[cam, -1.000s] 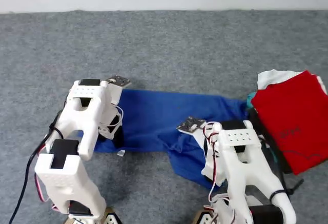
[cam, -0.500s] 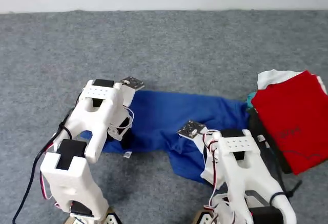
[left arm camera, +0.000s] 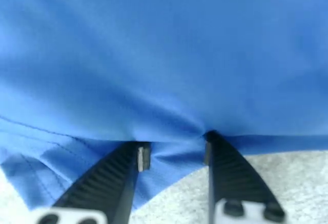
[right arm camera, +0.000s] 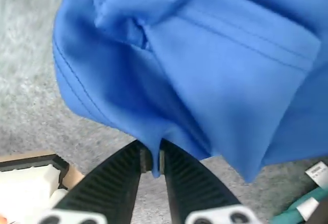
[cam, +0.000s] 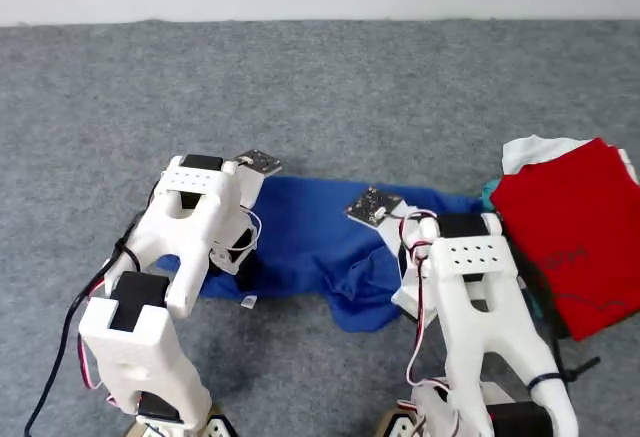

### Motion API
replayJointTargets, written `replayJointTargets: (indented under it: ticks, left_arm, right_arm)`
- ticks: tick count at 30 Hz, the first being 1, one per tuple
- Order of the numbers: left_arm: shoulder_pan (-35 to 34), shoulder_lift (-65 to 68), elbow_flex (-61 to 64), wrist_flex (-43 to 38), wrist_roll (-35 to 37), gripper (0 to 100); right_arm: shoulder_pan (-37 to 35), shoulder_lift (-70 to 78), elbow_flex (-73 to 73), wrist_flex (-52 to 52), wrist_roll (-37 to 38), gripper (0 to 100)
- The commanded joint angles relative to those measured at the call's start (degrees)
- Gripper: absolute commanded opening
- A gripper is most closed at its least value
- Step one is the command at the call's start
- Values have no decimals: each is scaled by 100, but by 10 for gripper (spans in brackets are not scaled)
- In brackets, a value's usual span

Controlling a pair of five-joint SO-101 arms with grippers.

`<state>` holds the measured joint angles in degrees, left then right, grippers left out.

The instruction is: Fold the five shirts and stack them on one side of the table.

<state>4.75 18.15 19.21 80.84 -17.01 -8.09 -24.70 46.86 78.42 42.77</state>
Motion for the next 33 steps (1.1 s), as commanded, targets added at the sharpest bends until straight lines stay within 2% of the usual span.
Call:
replayJointTargets:
  ticks: [1, 11, 16, 25, 30, 33]
  left_arm:
    - [158, -141, 4, -9, -44, 187]
    - [158, -141, 4, -9, -44, 187]
    - [158, -141, 4, -9, -44, 187]
    - [158, -141, 4, -9, -44, 187]
    - [158, -141, 4, -9, -44, 187]
    - [158, -141, 4, -9, -44, 187]
  right_arm:
    - [75, -48, -290, -207, -35, 10]
    - [84, -40, -334, -1455, -844, 10]
    - [321, -22, -290, -2132, -1213, 10]
    - [567, 1552, -343, -3231, -1231, 18]
    - [585, 2193, -686, -3037, -1231, 149]
    - [585, 2229, -1152, -2651, -1292, 166]
